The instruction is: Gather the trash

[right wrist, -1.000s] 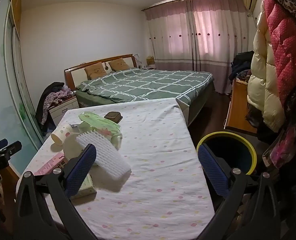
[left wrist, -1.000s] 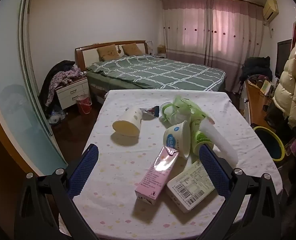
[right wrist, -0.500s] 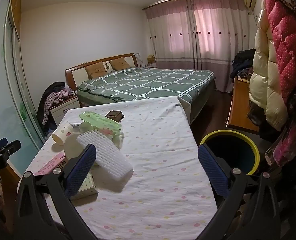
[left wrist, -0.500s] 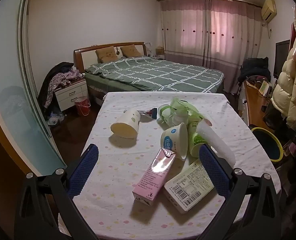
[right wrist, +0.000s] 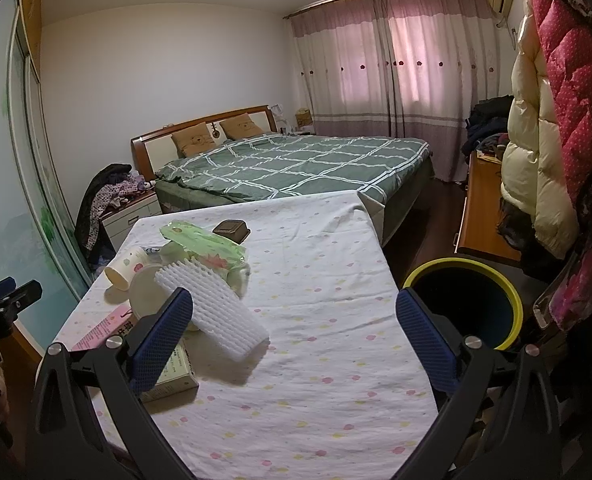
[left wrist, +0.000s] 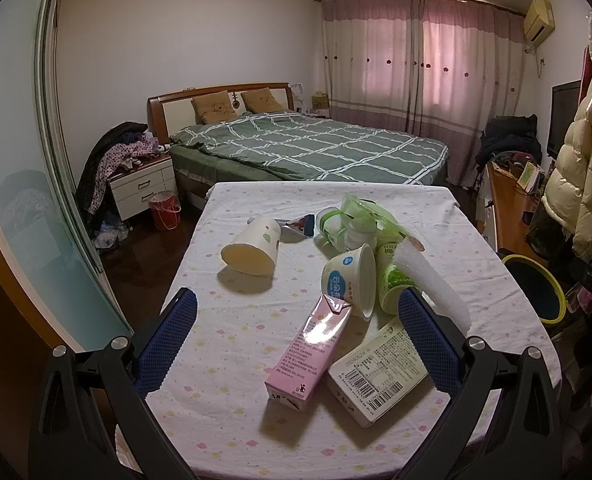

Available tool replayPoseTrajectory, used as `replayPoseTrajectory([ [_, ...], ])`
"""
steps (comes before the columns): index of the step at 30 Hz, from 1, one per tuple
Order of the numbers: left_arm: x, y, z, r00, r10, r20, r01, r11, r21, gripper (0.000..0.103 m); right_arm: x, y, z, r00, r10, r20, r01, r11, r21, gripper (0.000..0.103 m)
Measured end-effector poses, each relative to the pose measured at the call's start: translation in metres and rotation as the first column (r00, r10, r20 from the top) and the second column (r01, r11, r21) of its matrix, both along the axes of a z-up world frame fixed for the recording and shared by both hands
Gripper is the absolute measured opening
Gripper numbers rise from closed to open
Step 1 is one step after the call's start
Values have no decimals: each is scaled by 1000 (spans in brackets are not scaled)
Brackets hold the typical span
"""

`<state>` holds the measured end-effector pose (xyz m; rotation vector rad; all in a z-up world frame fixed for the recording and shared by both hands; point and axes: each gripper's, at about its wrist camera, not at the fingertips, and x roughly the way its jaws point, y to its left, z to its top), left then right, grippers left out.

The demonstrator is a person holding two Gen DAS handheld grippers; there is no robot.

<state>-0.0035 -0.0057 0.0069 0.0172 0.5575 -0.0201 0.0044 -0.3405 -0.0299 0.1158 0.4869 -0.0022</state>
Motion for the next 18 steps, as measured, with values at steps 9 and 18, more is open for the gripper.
replayPoseTrajectory([
  [9,0,0,-1,1000,-1,-2,1,1000,-1,99,3,0,-2,1000,1,-6,-1,1000,8,97],
  [18,-1,-1,-4,1000,2,-8,-2,1000,-6,99,3,1,-4,1000,-1,-14,2,1000,9,97],
])
